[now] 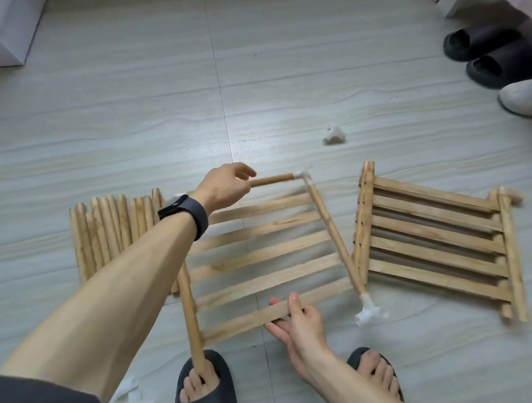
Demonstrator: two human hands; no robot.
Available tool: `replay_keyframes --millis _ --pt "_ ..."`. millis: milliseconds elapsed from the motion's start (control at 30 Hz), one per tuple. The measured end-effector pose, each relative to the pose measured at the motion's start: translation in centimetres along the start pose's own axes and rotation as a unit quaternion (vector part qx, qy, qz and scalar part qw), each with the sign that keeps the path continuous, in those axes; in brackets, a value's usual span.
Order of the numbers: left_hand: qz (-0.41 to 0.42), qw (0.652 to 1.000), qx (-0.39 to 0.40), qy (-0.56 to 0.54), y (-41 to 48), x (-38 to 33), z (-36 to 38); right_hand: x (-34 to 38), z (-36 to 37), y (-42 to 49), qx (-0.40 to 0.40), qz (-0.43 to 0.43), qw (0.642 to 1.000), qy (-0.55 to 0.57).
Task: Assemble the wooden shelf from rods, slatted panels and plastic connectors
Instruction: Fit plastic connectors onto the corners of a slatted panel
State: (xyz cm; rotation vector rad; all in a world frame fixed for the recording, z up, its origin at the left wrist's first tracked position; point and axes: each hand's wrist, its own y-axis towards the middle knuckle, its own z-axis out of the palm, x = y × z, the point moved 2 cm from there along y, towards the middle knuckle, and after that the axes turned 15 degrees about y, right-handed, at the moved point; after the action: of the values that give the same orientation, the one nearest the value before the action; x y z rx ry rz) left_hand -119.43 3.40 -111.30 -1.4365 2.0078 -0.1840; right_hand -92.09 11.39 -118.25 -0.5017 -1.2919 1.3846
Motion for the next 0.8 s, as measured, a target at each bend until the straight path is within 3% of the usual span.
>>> replay_keyframes --millis 133,233,333,433,533,667,733,800 --pt "0.009 1.000 -0.011 0.023 -1.0 0.7 1.1 -1.2 2.0 -0.7 -0.043 0.035 0.995 0.082" --pt "-0.040 0.994 -0.076 0.062 -2.6 3.0 1.4 -1.3 3.0 -0.4 -0.071 0.052 0.990 0.112" --pt "-0.129 0.983 -0.091 0.092 -5.1 6.5 3.0 -1.2 3.0 1.0 -0.059 0.075 0.995 0.018" --pt "-0.194 0.978 0.007 0.077 -7.4 9.3 6.3 -0.9 2.1 1.8 -0.033 0.094 0.988 -0.121" --pt "-0.179 0.978 0.026 0.100 -8.3 10.2 8.9 1.0 2.2 2.4 0.028 0.085 0.959 -0.270" --pt "-0.066 0.972 -0.021 0.226 -6.9 9.0 10.4 6.8 4.8 5.0 0.072 -0.033 0.927 -0.367" --pt "-0.015 0.963 -0.010 0.269 -5.6 7.9 11.2 10.3 6.4 6.7 0.072 -0.112 0.885 -0.446" --pt "0.015 0.955 0.008 0.296 -4.2 7.2 12.1 13.9 7.9 8.7 0.066 -0.198 0.809 -0.550"
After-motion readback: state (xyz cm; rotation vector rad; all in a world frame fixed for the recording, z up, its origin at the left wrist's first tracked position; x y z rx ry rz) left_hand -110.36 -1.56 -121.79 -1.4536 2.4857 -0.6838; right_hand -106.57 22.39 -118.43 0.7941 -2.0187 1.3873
